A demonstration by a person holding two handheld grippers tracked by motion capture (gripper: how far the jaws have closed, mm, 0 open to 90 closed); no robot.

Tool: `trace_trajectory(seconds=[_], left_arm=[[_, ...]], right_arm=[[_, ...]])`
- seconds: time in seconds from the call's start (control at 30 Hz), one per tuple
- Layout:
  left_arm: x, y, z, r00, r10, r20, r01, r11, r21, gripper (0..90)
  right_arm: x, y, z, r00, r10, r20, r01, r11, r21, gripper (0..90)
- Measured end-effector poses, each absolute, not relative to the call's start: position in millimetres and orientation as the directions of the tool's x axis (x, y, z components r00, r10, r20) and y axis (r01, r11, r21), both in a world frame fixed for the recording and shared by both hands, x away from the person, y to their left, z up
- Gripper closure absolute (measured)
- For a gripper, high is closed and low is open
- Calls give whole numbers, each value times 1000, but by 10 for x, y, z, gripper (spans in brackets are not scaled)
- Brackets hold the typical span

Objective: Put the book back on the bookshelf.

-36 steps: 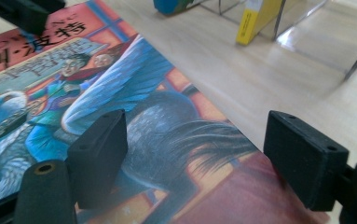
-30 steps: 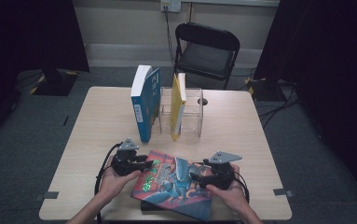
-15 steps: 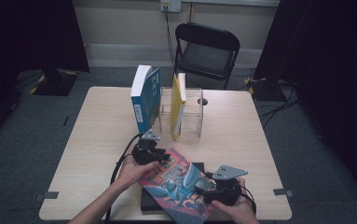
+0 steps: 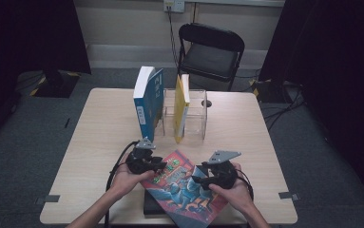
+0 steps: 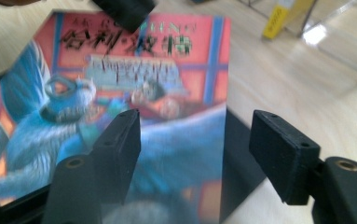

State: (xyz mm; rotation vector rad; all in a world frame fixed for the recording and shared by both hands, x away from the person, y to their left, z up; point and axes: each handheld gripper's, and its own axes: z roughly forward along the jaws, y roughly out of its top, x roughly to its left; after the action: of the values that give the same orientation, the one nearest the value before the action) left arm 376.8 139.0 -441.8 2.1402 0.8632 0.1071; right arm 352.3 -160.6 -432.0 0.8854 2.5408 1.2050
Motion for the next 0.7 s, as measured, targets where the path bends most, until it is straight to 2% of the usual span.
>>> trace_trajectory(seconds=[0.23,0.33,0.43,0.5,0.6,0.67,0.7], left_arm=[[3451,1695,-4443,756,616,-221,551,-418,722,657],[3312,1801,-4435,760,617,-203,532,-412,740,657],[3222,1914,-4459,738,629,-244,564,-378,734,633],[3168,1957,-4471,745,628,-224,557,-400,728,629],[3142,2010,-4536,731,634,-250,581,-388,716,563],[3157,1989,-4578,736,635,-235,580,-413,702,564],[3162,1994,-4584,730,639,-243,577,-385,720,551]], right_arm=[[3608,-1497,-4426,-812,578,75,437,519,734,439],[3615,-1511,-4435,-803,591,75,444,509,738,444],[3607,-1514,-4445,-802,592,80,445,503,741,455],[3610,-1518,-4449,-803,590,83,445,501,742,456],[3607,-1521,-4451,-803,590,86,446,498,744,465],[3610,-1523,-4453,-802,590,91,449,496,743,468],[3611,-1524,-4454,-802,590,93,450,495,743,470]])
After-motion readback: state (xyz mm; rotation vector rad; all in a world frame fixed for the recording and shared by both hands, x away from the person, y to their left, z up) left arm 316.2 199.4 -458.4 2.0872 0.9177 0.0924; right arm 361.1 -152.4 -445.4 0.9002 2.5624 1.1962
